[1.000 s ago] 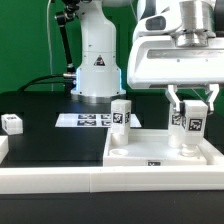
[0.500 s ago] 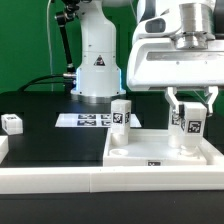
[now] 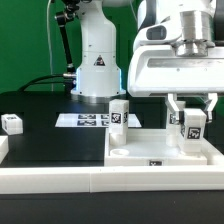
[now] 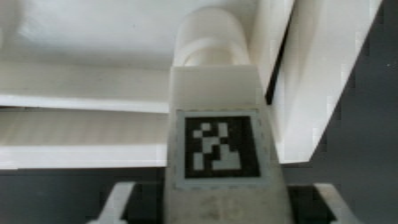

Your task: Assemble square table

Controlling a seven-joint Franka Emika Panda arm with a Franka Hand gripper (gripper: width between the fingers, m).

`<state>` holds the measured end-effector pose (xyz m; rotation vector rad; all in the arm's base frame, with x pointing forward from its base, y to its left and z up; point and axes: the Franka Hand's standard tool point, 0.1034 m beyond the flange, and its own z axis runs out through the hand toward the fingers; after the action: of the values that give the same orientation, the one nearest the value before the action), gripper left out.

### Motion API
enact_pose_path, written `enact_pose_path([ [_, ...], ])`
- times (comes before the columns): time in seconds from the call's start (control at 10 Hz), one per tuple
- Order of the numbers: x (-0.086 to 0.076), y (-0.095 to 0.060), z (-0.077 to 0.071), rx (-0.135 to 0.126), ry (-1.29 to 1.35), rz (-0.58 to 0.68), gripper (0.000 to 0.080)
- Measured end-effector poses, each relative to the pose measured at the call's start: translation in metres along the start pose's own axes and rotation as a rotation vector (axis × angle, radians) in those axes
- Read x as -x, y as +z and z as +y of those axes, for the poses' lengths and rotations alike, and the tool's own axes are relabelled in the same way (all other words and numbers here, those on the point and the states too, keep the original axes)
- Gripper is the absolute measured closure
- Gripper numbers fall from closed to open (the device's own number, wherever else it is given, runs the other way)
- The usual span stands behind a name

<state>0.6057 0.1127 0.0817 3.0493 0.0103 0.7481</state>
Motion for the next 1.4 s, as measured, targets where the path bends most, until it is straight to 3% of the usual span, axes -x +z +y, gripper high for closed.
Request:
enact_pose_path([
  [0.5, -0.0027, 0.0018, -0.0035, -0.002, -0.011, 0.046, 0.0509],
  [0.7, -0.0027, 0.0019, -0.0035, -0.002, -0.013, 0.046, 0.0265],
  [0.8, -0.0027, 0.0019, -0.0035, -0.002, -0.013, 0.046, 0.0265],
  [0.9, -0.0027, 0.0019, -0.0035, -0.002, -0.014, 0.046, 0.0174],
  [1.4, -0.0105, -0.0057, 0.0015, -0.001, -0.033, 0.045, 0.0150],
])
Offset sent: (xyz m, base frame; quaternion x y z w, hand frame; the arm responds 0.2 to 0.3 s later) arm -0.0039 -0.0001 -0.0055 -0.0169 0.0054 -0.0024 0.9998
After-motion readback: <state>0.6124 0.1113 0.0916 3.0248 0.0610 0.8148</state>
